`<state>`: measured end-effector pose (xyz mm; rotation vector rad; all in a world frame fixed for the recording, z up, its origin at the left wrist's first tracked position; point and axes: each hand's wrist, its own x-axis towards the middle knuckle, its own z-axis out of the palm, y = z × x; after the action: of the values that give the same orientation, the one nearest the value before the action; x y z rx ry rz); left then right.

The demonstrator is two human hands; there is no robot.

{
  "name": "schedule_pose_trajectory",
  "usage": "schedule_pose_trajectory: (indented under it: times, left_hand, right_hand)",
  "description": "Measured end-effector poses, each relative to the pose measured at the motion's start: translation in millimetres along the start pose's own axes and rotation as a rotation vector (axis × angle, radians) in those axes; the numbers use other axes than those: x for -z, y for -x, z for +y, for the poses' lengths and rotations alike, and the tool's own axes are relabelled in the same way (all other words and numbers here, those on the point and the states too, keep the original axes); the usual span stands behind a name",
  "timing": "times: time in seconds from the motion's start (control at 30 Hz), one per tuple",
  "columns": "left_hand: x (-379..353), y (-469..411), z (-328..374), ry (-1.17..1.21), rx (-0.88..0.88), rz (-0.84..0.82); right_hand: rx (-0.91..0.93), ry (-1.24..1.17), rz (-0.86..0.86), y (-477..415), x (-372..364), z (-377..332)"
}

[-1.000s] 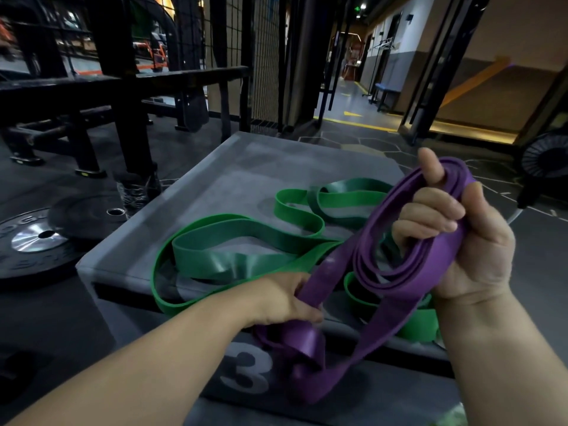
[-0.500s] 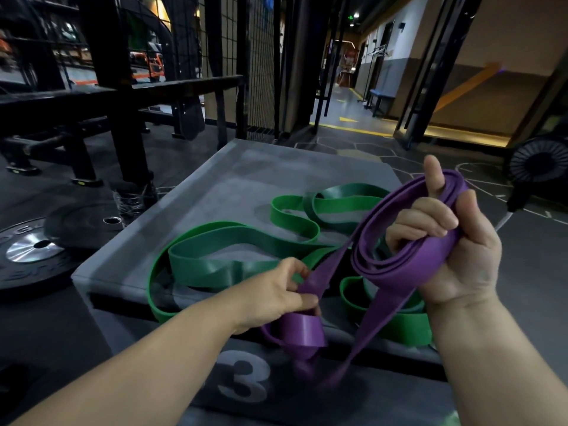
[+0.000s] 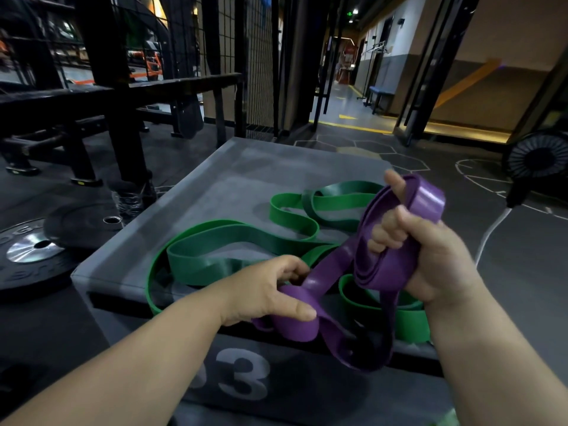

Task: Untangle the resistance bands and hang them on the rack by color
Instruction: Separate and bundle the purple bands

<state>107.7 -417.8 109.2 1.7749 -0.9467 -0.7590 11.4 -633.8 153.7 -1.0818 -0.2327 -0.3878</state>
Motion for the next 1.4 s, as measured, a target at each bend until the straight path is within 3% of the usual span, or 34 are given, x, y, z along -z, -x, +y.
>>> schedule_pose_trajectory:
  times: [0.1,0.27,0.4,0.47,0.63,0.8,0.93,1.17,1.4]
  left_hand:
    - [5.0,1.7,1.6,0.133,-0.080,0.042]
    - [7.2,5.9,5.5,0.088,-0.118,-0.018]
    - [11.7,8.2,7.4,0.400,-0.165,-0.030]
    - [16.3,9.6,8.0,0.422,-0.149,-0.019]
    - [20.4,5.9,0.0,0.095,-0.020,0.046]
    - [29.0,9.6,0.0,0.057,-0.057,-0.037]
    - [25.1,3.7,-1.4,0.113,-0.078,0.159]
    - [19.0,-8.9,-10.5,-0.258,-0.054,0.465]
    - [17.0,-9.4,-12.0,-0.440,-0.085,0.570]
  right_hand:
    - [-0.005,0.165,0.071,2.2,-5.8,9.8]
    - [-0.004,0.187,0.041,2.0,-15.4,18.6]
    - [-0.009,0.173,0.034,0.9,-17.7,19.1]
    - [0.012,0.089,0.078,-0.3,-17.5,17.2]
    - [0.113,-0.077,0.094,-3.7,-14.7,-2.0]
    - [0.120,-0.099,0.158,-3.4,-0.4,-10.2]
    - [0.057,-0.115,0.228,-4.0,7.7,-3.0]
    - [0.014,-0.125,0.264,-2.9,13.8,6.0]
    - [0.017,-0.176,0.188,-3.7,22.2,3.3]
